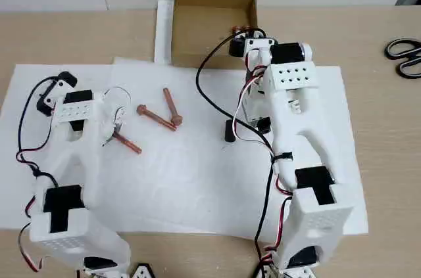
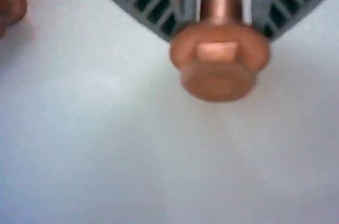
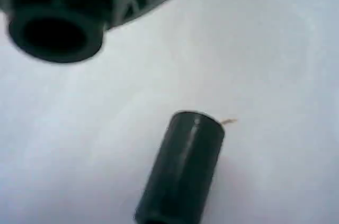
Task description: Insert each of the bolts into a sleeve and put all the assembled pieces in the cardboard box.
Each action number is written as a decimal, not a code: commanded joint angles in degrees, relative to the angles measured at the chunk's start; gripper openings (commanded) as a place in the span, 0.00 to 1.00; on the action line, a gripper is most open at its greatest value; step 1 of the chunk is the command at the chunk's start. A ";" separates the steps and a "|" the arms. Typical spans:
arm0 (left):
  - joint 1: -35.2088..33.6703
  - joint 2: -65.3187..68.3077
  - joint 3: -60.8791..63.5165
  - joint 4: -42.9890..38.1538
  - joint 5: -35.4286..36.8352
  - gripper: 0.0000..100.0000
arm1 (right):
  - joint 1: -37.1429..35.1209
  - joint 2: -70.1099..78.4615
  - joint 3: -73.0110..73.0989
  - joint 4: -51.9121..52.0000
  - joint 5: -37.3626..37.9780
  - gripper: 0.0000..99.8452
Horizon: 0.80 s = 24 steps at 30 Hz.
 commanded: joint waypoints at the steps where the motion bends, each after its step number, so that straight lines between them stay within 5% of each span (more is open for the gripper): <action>1: -0.09 1.05 -0.31 -0.88 -0.09 0.06 | 0.13 -4.62 -0.79 0.57 0.53 0.00; 6: -0.35 9.14 -1.01 -2.29 -0.18 0.06 | 0.13 -4.88 -0.79 1.27 0.53 0.00; 13: 0.00 10.99 -9.63 6.42 -0.44 0.00 | 0.13 -7.43 -0.79 1.36 0.62 0.00; 24: 1.23 10.99 -37.32 32.09 -21.89 0.00 | -0.04 -22.20 -0.79 1.36 0.62 0.00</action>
